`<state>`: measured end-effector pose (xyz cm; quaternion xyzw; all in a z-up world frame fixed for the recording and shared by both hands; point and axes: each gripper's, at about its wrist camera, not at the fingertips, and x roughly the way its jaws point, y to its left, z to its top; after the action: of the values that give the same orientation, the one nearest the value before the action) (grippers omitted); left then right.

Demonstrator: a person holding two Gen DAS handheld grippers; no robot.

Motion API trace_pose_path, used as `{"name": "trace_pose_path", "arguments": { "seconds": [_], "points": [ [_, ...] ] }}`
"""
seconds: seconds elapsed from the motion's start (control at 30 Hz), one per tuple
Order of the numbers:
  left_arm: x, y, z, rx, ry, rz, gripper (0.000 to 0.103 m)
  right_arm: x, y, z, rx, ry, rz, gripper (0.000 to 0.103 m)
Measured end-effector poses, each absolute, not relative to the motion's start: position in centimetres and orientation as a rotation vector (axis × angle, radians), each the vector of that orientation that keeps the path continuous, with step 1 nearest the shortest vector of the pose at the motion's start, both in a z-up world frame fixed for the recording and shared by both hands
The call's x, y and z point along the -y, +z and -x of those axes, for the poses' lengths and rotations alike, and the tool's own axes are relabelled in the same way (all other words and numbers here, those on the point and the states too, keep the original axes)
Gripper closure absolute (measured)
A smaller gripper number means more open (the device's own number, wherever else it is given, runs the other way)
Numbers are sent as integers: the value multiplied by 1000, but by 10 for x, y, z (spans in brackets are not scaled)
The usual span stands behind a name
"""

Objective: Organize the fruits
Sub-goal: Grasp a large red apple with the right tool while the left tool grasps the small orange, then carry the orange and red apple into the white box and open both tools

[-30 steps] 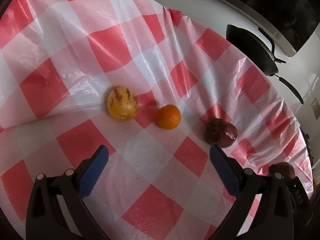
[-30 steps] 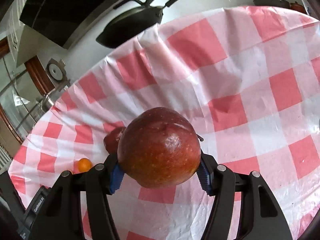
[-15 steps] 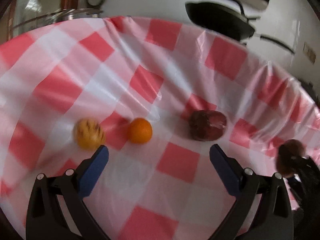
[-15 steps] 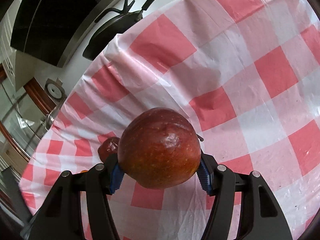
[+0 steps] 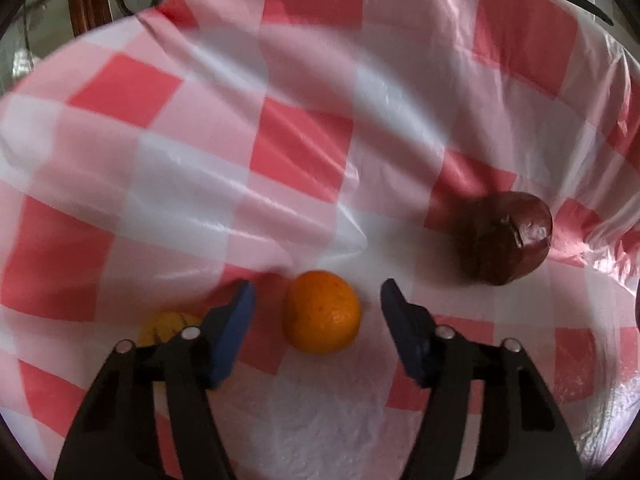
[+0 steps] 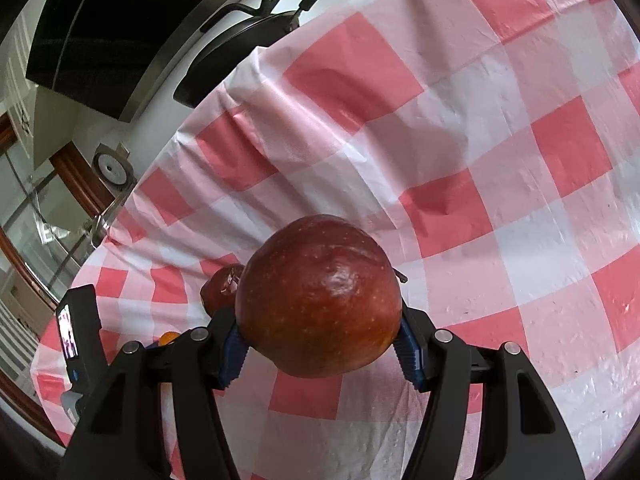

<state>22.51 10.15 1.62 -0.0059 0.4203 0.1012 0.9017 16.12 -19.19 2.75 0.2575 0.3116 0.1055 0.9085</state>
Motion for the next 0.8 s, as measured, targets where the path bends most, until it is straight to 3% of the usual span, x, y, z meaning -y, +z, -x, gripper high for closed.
{"name": "trace_pose_path", "arguments": {
  "seconds": [0.1, 0.3, 0.5, 0.63, 0.8],
  "points": [
    [-103, 15, -225, -873, 207, 16, 42, 192, 27, -161, -645, 219, -538, 42],
    [-106, 16, -222, -871, 215, 1, 61, 192, 27, -160, -647, 216, -540, 42],
    [-100, 13, -224, -886, 217, -38, 61, 190, 27, -162, -657, 219, -533, 42],
    [-85, 13, -222, -876, 207, -99, 67, 189, 26, -162, -659, 219, -536, 42],
    [-80, 37, -186, -790, 130, 9, 68, 187, 26, -162, -656, 222, -527, 42]
  ]
}}
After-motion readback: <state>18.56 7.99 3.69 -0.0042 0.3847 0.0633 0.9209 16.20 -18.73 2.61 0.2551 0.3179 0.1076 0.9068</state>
